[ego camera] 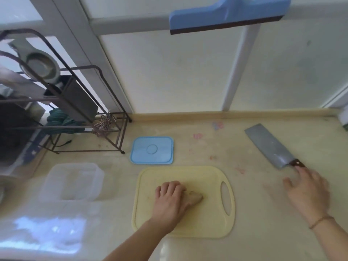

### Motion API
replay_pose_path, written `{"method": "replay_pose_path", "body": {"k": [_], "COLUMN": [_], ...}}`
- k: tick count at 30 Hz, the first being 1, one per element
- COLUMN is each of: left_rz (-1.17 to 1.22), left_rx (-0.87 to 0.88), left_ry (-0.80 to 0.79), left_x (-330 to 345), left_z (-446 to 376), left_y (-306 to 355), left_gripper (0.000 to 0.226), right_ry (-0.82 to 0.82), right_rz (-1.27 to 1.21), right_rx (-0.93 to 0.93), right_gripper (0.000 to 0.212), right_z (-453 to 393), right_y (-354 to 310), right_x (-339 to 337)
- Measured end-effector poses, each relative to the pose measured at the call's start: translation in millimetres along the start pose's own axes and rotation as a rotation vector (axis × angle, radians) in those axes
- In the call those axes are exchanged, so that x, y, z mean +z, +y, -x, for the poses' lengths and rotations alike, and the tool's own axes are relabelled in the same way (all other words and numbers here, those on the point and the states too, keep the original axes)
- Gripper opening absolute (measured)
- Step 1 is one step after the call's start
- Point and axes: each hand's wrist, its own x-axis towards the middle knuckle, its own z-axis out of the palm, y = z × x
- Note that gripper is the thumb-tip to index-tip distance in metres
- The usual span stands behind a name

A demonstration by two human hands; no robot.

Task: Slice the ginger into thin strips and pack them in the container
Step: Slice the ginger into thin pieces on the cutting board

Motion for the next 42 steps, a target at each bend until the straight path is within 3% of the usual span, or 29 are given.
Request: {"method": "replay_pose_path", "body": {"k": [7,12,15,18,20,22,24,27,32,37,42], "left_rz": [-0.214,-0.368,-0.409,-0.275,0.075,0.567,0.770,0.898,1.070,0.963,0.913], "left_rx": [0.100,0.243,0.282,0.039,-0.280,-0.578,-0.705,-0.751,-0.845,-0.953,-0.869], "left_ry": [0.109,-0.141,-0.220,-0.264,-0.236,-0.200,-0.183,-0.218,-0.152,-0.051,-0.115], "left_x": [-5,-19,-22,-37,-44,-46,-43,-40,-44,-37,-34], "left_z": [-13,-23,-29,-37,-38,-34,-26,-13,-6,-4,9], "left_y": [2,11,17,30,35,40,44,49,54,44,36], "left_gripper": [0.059,0.049,0.044,0.042,0.045,0.059,0.069,0.068,0.054,0.043,0.080], "right_ry": [-0.160,-0.180,-0.271,-0.374,-0.541,-0.683,-0.737,-0.823,-0.879,-0.903,-0.907], "right_rz": [0.132,0.202,0.091,-0.158,-0.483,-0.728,-0.823,-0.908,-0.725,-0.661,-0.646], "right_rx": [0.026,-0.001,-0.006,0.060,0.141,0.151,0.116,0.130,-0.041,-0.008,0.007], "right_gripper": [0.052,0.030,0.020,0.016,0.019,0.028,0.028,0.009,0.028,0.033,0.035], "right_z": [-48,-71,-74,-53,-26,9,46,99,154,175,176], "right_y": [56,66,56,31,12,-6,-26,-61,-91,-97,-97], "right_x": [24,34,22,-6,-25,-42,-61,-79,-59,-41,-34]}}
